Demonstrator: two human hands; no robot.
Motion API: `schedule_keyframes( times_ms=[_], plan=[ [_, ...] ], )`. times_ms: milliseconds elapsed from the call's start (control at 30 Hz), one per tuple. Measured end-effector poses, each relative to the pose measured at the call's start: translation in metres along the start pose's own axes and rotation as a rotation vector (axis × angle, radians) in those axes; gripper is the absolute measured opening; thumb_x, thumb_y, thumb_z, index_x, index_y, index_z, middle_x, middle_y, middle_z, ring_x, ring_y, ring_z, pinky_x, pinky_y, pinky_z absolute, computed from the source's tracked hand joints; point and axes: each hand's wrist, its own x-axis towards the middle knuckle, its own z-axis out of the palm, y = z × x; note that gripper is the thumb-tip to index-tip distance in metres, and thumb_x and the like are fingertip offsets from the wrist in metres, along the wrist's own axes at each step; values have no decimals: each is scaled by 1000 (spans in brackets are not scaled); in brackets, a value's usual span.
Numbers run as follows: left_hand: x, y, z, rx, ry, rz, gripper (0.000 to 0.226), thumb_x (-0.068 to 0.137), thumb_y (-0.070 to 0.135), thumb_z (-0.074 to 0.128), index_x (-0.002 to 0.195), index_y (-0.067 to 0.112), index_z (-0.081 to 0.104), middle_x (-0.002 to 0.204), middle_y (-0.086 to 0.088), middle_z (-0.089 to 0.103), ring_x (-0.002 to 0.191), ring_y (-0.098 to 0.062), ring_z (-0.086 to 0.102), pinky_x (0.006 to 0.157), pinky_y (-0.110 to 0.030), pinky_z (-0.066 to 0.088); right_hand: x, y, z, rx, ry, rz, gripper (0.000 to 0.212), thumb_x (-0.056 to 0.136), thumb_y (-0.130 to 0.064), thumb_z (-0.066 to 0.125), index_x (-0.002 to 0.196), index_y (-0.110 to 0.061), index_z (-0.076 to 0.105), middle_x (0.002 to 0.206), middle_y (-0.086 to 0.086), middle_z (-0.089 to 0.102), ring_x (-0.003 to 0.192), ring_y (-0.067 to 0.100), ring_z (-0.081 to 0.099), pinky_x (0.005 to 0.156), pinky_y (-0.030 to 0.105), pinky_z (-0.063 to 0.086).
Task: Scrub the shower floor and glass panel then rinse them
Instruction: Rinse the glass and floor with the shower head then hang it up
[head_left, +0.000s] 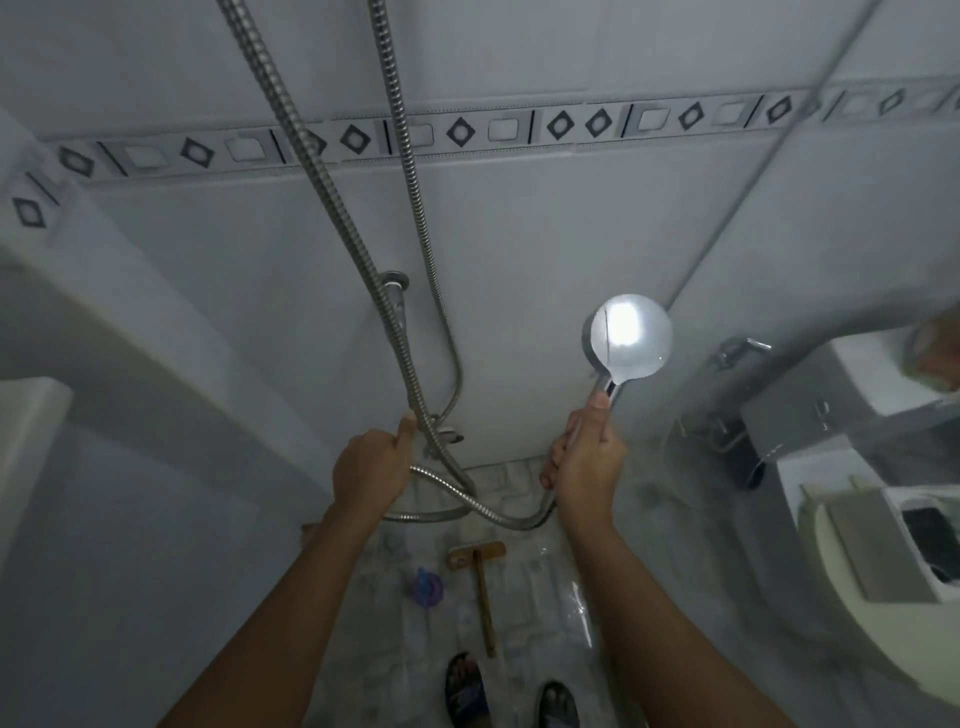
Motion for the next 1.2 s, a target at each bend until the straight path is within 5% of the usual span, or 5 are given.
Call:
schedule_keyframes(
  times_ms=[267,533,900,1033,1200],
  plan=[
    [-46,29,-17,-154,84,-58,75,99,67,30,52,13,55,65,-6,63,70,-28,63,66,-34,47,3,-50,-23,39,-149,32,61,94,-75,35,81,-17,50,52,3,39,42,17,36,42,25,35],
    [-77,59,-39,-344,244,-20,76,98,64,31,56,8,60,73,-15,70,74,-33,66,78,-42,56,5,-136,-29,279,-334,112,51,108,-49,27,90,-10,55,50,4,41,38,17,35,43,23,33],
    [-102,180,-129,-650,364,396,77,84,85,36,48,18,49,47,2,47,42,-8,44,52,-28,35,-7,-363,-12,368,-513,-344,21,108,-26,47,107,-7,54,92,10,59,75,22,66,78,43,61],
    [-98,242,-176,-608,399,652,54,82,77,46,60,30,30,48,10,30,47,-6,32,53,-30,25,-21,-466,-3,333,-532,-480,21,106,-25,53,117,-7,54,102,11,60,81,25,72,84,47,62],
    [-85,310,-226,-589,425,807,72,90,72,46,61,6,48,54,6,37,51,-5,35,51,-25,28,-36,-559,19,241,-499,-680,21,103,-24,58,117,-11,50,107,10,58,76,25,77,78,51,59]
  ],
)
